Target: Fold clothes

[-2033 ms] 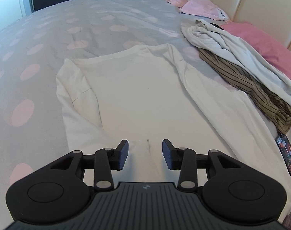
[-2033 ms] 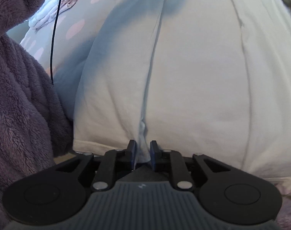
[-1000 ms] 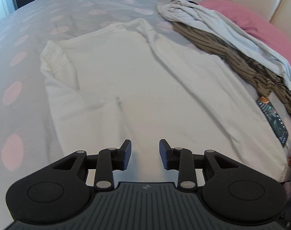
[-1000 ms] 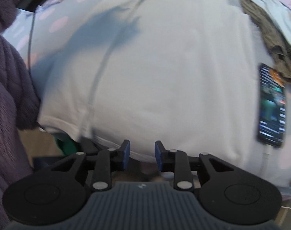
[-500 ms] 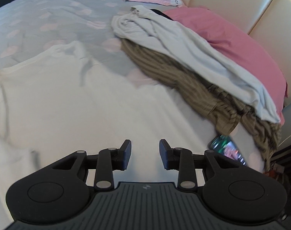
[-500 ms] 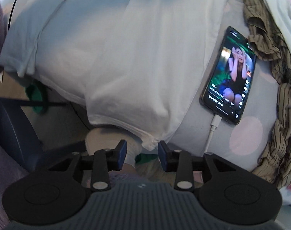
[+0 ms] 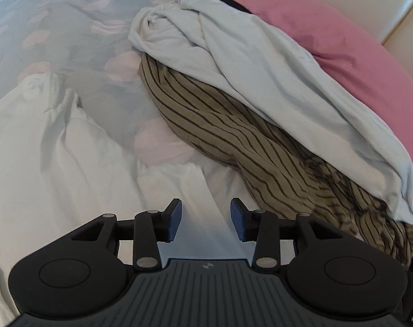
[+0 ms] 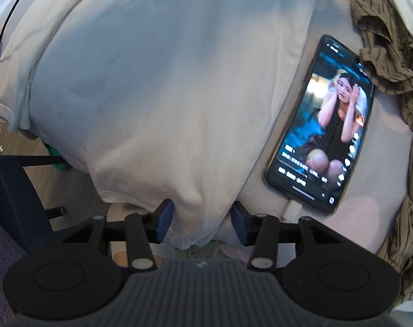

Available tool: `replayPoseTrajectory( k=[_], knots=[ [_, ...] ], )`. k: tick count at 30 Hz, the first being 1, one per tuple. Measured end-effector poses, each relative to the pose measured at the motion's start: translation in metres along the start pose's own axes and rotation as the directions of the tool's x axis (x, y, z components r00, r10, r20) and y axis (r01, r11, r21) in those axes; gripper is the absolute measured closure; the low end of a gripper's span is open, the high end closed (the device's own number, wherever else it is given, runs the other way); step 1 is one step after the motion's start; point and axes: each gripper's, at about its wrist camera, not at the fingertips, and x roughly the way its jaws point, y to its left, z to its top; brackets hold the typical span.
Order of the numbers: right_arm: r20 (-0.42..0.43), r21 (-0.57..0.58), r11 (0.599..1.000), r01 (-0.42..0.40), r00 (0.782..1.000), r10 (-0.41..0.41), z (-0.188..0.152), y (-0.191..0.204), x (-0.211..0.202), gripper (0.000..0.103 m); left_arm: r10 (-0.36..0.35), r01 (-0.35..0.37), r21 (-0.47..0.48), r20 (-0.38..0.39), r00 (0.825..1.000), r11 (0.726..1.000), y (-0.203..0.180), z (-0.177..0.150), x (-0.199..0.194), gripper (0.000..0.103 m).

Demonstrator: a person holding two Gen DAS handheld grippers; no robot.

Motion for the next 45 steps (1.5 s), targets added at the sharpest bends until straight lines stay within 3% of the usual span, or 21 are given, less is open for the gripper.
replayPoseTrajectory(
  k=[2, 5, 8, 13, 19, 25, 31, 38, 45],
  knots=[
    [0.006, -0.021, 1.0, 0.001, 1.0, 0.0, 0.002, 0.004, -0.001, 0.061, 0.013, -0.013, -0.001, -0.017, 1.0, 1.0, -0.002, 0.005, 0.011, 0.066],
    [0.022, -0.047, 0.999, -0.001, 1.0, 0.002, 0.002, 0.012, -0.003, 0.078, 0.085, -0.086, -0.024, -0.048, 0.995, 0.996, 0.0, 0.007, 0.028, 0.067],
    [0.043, -0.073, 0.997, 0.003, 0.999, 0.0, 0.001, 0.02, -0.008, 0.09, 0.101, -0.104, -0.061, -0.048, 0.994, 0.993, 0.007, 0.005, 0.035, 0.077],
    [0.06, -0.135, 0.99, 0.032, 0.998, -0.024, 0.001, 0.039, -0.021, 0.092, 0.044, -0.045, -0.084, -0.012, 0.999, 0.995, 0.018, 0.001, 0.021, 0.098],
    [0.089, -0.18, 0.983, 0.036, 0.996, -0.02, 0.001, 0.062, -0.044, 0.092, -0.064, 0.07, -0.115, 0.054, 0.996, 0.991, 0.036, -0.003, -0.019, 0.1],
    [0.117, -0.255, 0.966, 0.05, 0.993, -0.021, -0.002, 0.081, -0.056, 0.092, -0.154, 0.172, -0.166, 0.114, 0.981, 0.971, 0.065, -0.005, -0.06, 0.1],
    [0.119, -0.332, 0.943, 0.018, 0.993, 0.023, 0.029, 0.098, -0.062, 0.092, -0.194, 0.22, -0.189, 0.149, 0.97, 0.957, 0.11, -0.024, -0.088, 0.1],
    [0.074, -0.379, 0.923, -0.061, 0.993, 0.096, 0.053, 0.128, -0.057, 0.093, -0.225, 0.266, -0.236, 0.189, 0.956, 0.935, 0.167, -0.054, -0.096, 0.101],
    [0.003, -0.418, 0.904, -0.087, 0.995, 0.097, 0.074, 0.147, -0.045, 0.095, -0.252, 0.309, -0.301, 0.214, 0.944, 0.902, 0.214, -0.086, -0.079, 0.102]
  ],
)
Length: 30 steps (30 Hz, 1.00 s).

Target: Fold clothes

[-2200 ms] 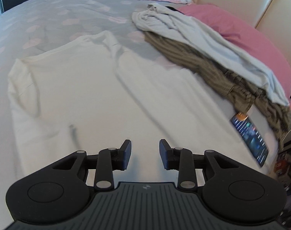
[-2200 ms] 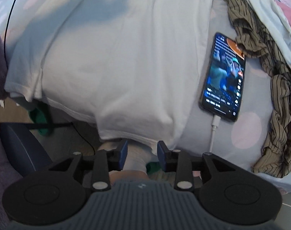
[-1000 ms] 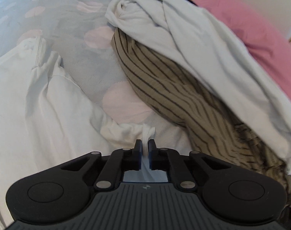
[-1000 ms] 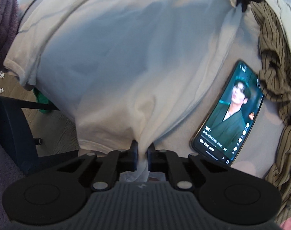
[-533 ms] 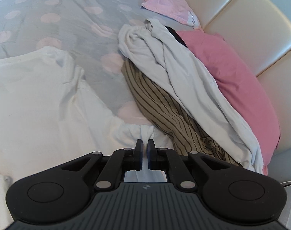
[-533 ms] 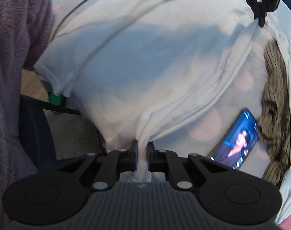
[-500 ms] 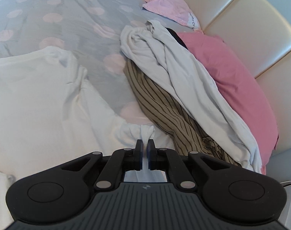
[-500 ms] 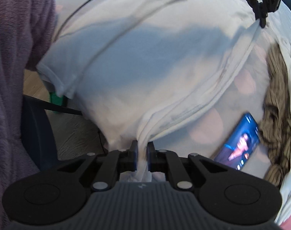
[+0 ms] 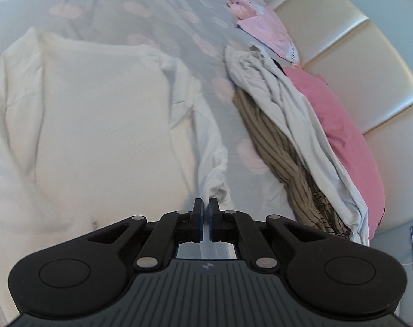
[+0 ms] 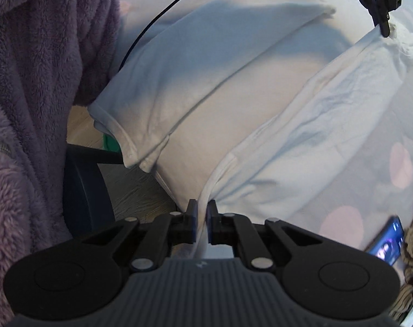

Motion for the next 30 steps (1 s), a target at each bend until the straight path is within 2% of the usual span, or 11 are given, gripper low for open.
replayPoseTrajectory(
  k=[8, 15, 19, 22, 24, 27, 30],
  knots=[
    [-0.052, -0.024, 0.999, -0.03, 0.998, 0.029, 0.022, 0.006, 0.011, 0.096, -0.026, 0.027, -0.07, 0.012, 1.0, 0.997, 0.043, -0.012, 0.005, 0.102],
    [-0.095, -0.054, 0.998, -0.028, 0.995, 0.023, 0.034, 0.012, 0.028, 0.096, 0.026, -0.024, -0.091, 0.014, 1.0, 0.996, 0.06, -0.018, 0.009, 0.102],
    [-0.103, -0.063, 0.998, -0.023, 0.995, 0.016, 0.038, 0.015, 0.035, 0.095, 0.05, -0.047, -0.073, 0.03, 0.998, 0.996, 0.055, -0.02, 0.008, 0.101],
    [-0.091, -0.02, 0.999, -0.047, 0.995, 0.045, 0.037, 0.011, 0.035, 0.089, 0.073, -0.07, -0.055, 0.045, 0.996, 0.996, 0.048, -0.021, -0.001, 0.101],
    [-0.067, 0.022, 0.996, -0.083, 0.994, 0.084, 0.034, 0.008, 0.03, 0.08, 0.076, -0.073, -0.044, 0.06, 0.995, 0.996, 0.045, -0.023, -0.013, 0.1],
    [-0.013, 0.063, 0.991, -0.122, 0.992, 0.123, 0.025, 0.006, 0.016, 0.07, 0.086, -0.084, -0.03, 0.079, 0.993, 0.996, 0.041, -0.029, -0.033, 0.092],
    [0.018, 0.074, 0.986, -0.146, 0.989, 0.145, 0.013, 0.006, 0.004, 0.062, 0.086, -0.085, -0.016, 0.079, 0.993, 0.996, 0.034, -0.04, -0.049, 0.09]
  ],
)
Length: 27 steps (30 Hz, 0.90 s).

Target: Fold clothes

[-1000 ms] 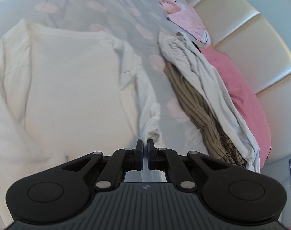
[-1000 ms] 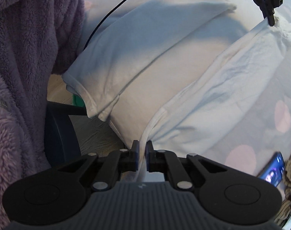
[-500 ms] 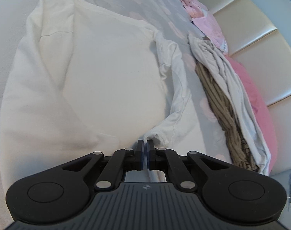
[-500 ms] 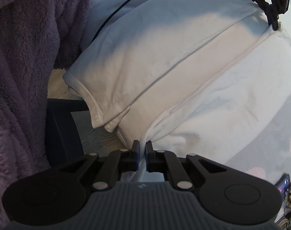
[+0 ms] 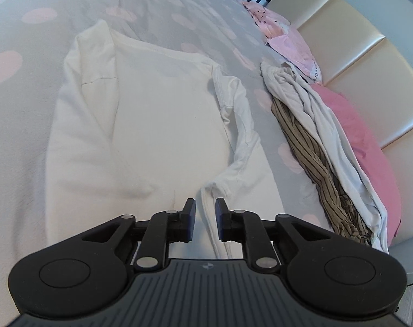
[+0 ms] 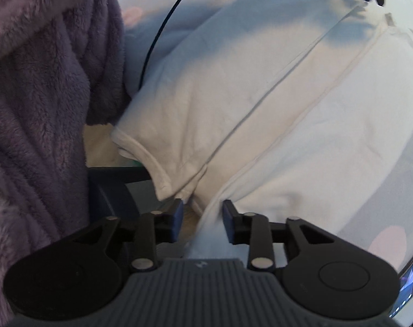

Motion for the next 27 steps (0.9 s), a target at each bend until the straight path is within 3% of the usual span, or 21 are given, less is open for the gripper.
replayPoseTrajectory(
  k=[6, 12, 15, 19, 21, 23, 27],
  knots=[
    [0.031, 0.036, 0.998, -0.046, 0.998, 0.045, -0.035, 0.003, -0.007, 0.062, -0.003, 0.008, 0.095, -0.052, 0.999, 0.995, -0.023, -0.037, -0.029, 0.089],
    [0.129, 0.11, 0.993, 0.031, 0.991, -0.045, -0.073, -0.014, -0.031, 0.062, -0.024, 0.053, 0.219, -0.134, 0.991, 0.974, -0.056, -0.097, -0.055, 0.089],
    [0.141, 0.133, 0.986, 0.102, 0.983, -0.121, -0.088, -0.026, -0.037, 0.062, -0.021, 0.063, 0.212, -0.192, 0.981, 0.975, -0.066, -0.131, -0.063, 0.079],
    [0.11, 0.074, 0.983, 0.171, 0.978, -0.178, -0.098, -0.029, -0.029, 0.062, -0.051, 0.094, 0.161, -0.255, 0.966, 0.982, -0.078, -0.173, -0.068, 0.069],
    [0.088, 0.003, 0.977, 0.214, 0.973, -0.213, -0.102, -0.027, -0.018, 0.061, -0.066, 0.108, 0.135, -0.282, 0.957, 0.985, -0.084, -0.192, -0.068, 0.059],
    [0.083, -0.083, 0.96, 0.266, 0.962, -0.26, -0.112, -0.02, -0.009, 0.058, -0.074, 0.115, 0.114, -0.31, 0.948, 0.987, -0.09, -0.21, -0.068, 0.058],
    [0.11, -0.19, 0.925, 0.33, 0.943, -0.314, -0.121, -0.022, 0.004, 0.06, -0.065, 0.1, 0.076, -0.369, 0.927, 0.992, -0.094, -0.238, -0.055, 0.056]
  ],
)
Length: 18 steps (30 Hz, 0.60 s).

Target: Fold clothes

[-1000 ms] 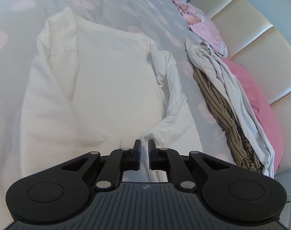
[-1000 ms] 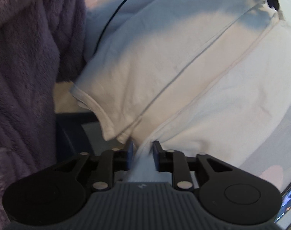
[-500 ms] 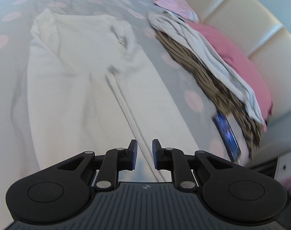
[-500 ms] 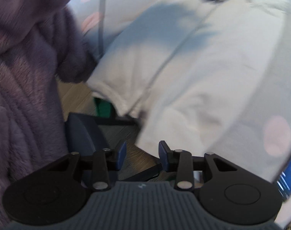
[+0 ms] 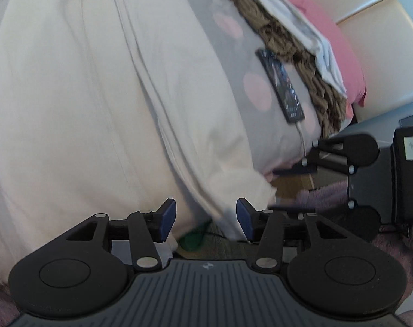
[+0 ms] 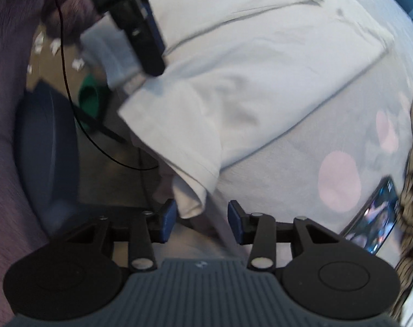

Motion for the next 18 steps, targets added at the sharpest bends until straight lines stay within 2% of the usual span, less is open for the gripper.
replayPoseTrajectory(
  k=[5, 7, 9, 12, 13, 18],
  knots=[
    [0.065, -0.005, 1.0, -0.028, 0.998, 0.028, 0.0, -0.006, -0.006, 0.06, -0.062, 0.062, -0.049, 0.011, 0.998, 0.997, 0.003, -0.004, 0.013, 0.06],
    [0.079, -0.023, 0.999, -0.036, 0.996, 0.037, 0.001, -0.008, -0.014, 0.06, -0.076, 0.077, -0.045, 0.022, 0.997, 0.996, 0.004, -0.003, 0.014, 0.069],
    [0.085, -0.015, 0.999, -0.048, 0.995, 0.049, -0.001, -0.015, -0.02, 0.06, -0.088, 0.089, -0.051, 0.026, 0.996, 0.995, 0.005, -0.002, 0.016, 0.086],
    [0.075, 0.037, 0.997, -0.067, 0.995, 0.064, -0.005, -0.025, -0.019, 0.064, -0.146, 0.15, -0.087, 0.042, 0.988, 0.985, 0.011, 0.001, 0.016, 0.097],
    [0.073, 0.051, 0.995, -0.084, 0.994, 0.08, -0.007, -0.026, -0.017, 0.067, -0.166, 0.171, -0.094, 0.053, 0.985, 0.981, 0.012, 0.002, 0.014, 0.097],
    [0.073, 0.075, 0.992, -0.098, 0.993, 0.093, -0.009, -0.024, -0.01, 0.068, -0.251, 0.263, -0.102, 0.122, 0.96, 0.959, 0.01, 0.006, -0.004, 0.1]
  ],
)
